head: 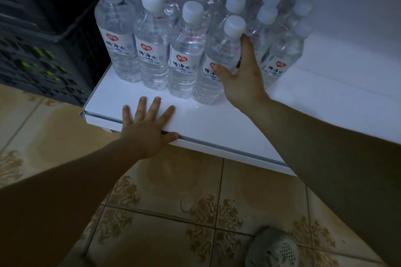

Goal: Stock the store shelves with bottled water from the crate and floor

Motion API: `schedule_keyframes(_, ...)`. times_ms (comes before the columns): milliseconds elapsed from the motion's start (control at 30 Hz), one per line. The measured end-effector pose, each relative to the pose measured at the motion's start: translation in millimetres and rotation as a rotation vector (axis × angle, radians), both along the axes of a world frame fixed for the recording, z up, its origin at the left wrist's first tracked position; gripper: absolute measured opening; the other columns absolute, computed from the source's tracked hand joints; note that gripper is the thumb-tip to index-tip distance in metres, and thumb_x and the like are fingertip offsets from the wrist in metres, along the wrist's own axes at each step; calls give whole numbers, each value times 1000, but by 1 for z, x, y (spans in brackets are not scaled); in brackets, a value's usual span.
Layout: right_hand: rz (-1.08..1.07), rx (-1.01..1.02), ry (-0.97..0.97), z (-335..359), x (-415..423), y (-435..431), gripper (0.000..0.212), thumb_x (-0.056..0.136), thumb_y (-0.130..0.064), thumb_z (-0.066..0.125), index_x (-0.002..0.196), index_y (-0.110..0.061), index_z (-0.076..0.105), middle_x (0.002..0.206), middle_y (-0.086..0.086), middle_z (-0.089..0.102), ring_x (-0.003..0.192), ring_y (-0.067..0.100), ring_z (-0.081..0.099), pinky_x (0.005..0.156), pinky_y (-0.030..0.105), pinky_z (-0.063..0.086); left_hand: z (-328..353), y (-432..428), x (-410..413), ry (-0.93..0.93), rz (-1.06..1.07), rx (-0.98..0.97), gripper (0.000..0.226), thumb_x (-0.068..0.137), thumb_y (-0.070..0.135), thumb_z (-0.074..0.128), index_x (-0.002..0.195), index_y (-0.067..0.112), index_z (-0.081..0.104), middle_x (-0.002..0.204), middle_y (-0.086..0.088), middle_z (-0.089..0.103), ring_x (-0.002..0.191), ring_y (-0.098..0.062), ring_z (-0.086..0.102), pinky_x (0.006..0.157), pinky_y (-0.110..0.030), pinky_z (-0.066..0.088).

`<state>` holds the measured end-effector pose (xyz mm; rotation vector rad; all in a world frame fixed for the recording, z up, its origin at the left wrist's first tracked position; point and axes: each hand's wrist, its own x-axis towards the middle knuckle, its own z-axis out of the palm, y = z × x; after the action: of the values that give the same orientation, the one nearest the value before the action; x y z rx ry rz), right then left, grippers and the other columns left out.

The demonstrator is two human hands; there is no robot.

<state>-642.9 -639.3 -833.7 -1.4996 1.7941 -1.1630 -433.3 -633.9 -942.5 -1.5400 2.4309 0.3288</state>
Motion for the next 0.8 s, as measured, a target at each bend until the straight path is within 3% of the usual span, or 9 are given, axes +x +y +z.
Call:
schedule_keyframes(100, -11, 0, 48, -2, 2, -2, 73, 87, -19, 71, 146, -27, 29, 143, 1, 42, 132, 19, 41, 112, 41, 35, 6, -2, -2, 83, 38, 48, 80, 89, 70, 29, 151, 37, -10, 160, -3, -19, 145, -29, -20, 115, -59, -8)
schedule_keyframes(200, 16, 61, 102, 7, -1, -5, 81, 81, -28, 76, 146, -28, 28, 140, 4, 44, 127, 21, 46, 108, 44, 40, 27, -7, -5, 584, 369, -10, 92, 85, 55, 59, 153, 31, 2, 162, -4, 0, 148, -23, 1, 118, -52, 7)
schedule_keyframes(267, 28, 97, 126, 17, -7, -10, 87, 78, -27, 79, 146, -24, 26, 138, -2, 43, 123, 15, 46, 103, 33, 40, 40, -17, -15, 1002, 600, -39, 102, 81, 40, 72, 154, 23, 3, 160, -7, 6, 147, -23, 11, 119, -46, 15)
schedule_keyframes(367, 37, 146, 138, 24, -7, -17, 83, 80, -24, 79, 145, -22, 27, 137, -3, 45, 120, 12, 45, 97, 26, 37, 56, -27, -44, 1258, 667, 54, 108, 84, 30, 72, 152, 17, -11, 161, -8, -2, 148, -20, 3, 120, -36, 5)
schedule_keyframes(467, 17, 154, 150, 18, -4, -21, 81, 79, -28, 78, 143, -22, 29, 139, 3, 46, 127, 23, 45, 107, 40, 39, 62, -36, -69, 1259, 764, 98, 114, 86, 32, 70, 148, 13, -24, 159, -9, -18, 147, -19, -13, 107, -23, -5)
schedule_keyframes(600, -3, 141, 122, 16, -3, -18, 80, 82, -25, 77, 145, -23, 28, 140, 2, 44, 128, 20, 43, 107, 37, 37, 60, -45, -77, 1224, 826, 123, 114, 86, 34, 68, 147, 13, -26, 157, -12, -23, 146, -21, -17, 114, -30, -3)
schedule_keyframes(700, 24, 214, 151, 26, 0, -14, 83, 84, -29, 75, 148, -23, 22, 144, 1, 42, 129, 19, 43, 99, 27, 35, 63, -45, -69, 1181, 815, 163, 114, 85, 34, 69, 148, 15, -23, 159, -8, -17, 148, -20, -7, 116, -33, 4)
schedule_keyframes(800, 76, 349, 248, 49, -6, -5, 94, 83, -35, 75, 152, -20, 14, 147, 1, 41, 131, 22, 44, 93, 24, 36, 69, -46, -42, 1127, 746, 248, 116, 79, 36, 76, 152, 23, -13, 161, -4, 4, 146, -24, 16, 118, -45, 21)
